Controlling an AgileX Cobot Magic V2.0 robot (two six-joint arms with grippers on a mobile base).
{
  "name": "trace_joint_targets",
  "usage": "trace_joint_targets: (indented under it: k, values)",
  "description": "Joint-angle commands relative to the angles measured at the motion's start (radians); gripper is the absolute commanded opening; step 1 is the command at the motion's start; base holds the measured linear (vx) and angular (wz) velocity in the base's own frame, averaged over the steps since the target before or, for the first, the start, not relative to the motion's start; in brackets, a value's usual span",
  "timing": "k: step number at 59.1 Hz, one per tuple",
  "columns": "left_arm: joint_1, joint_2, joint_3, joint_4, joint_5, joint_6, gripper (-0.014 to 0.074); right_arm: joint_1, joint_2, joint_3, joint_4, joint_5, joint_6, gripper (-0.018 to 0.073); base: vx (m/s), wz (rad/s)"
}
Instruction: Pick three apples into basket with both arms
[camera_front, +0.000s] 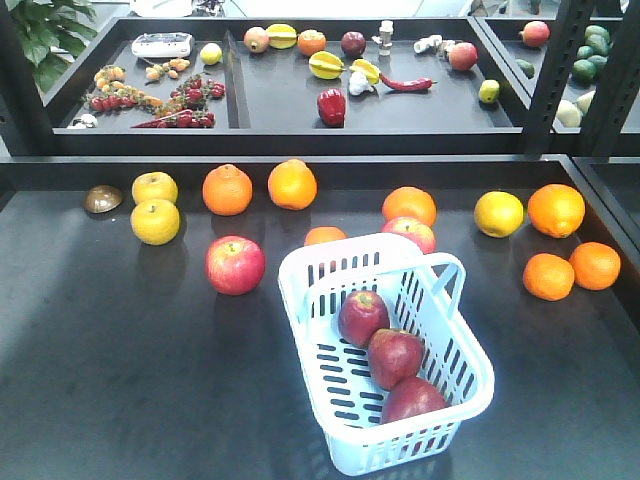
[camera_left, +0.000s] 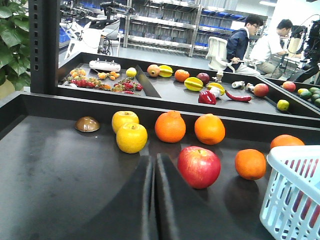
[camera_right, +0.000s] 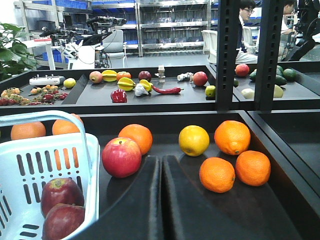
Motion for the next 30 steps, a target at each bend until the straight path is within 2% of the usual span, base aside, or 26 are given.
trace_joint_targets:
  k: [1, 30]
  values:
    - [-0.002, -0.013, -0.025, -0.001, -0.068, -0.008, -0.0006, -0.007, -0.012, 0.012, -0.009, -0.071, -0.007, -0.0005, 0.00, 0.00]
    - [-0.002, -0.013, -0.025, -0.001, -0.068, -0.008, -0.0006, -0.007, -0.012, 0.012, -0.009, -0.071, -0.007, -0.0005, 0.00, 0.00]
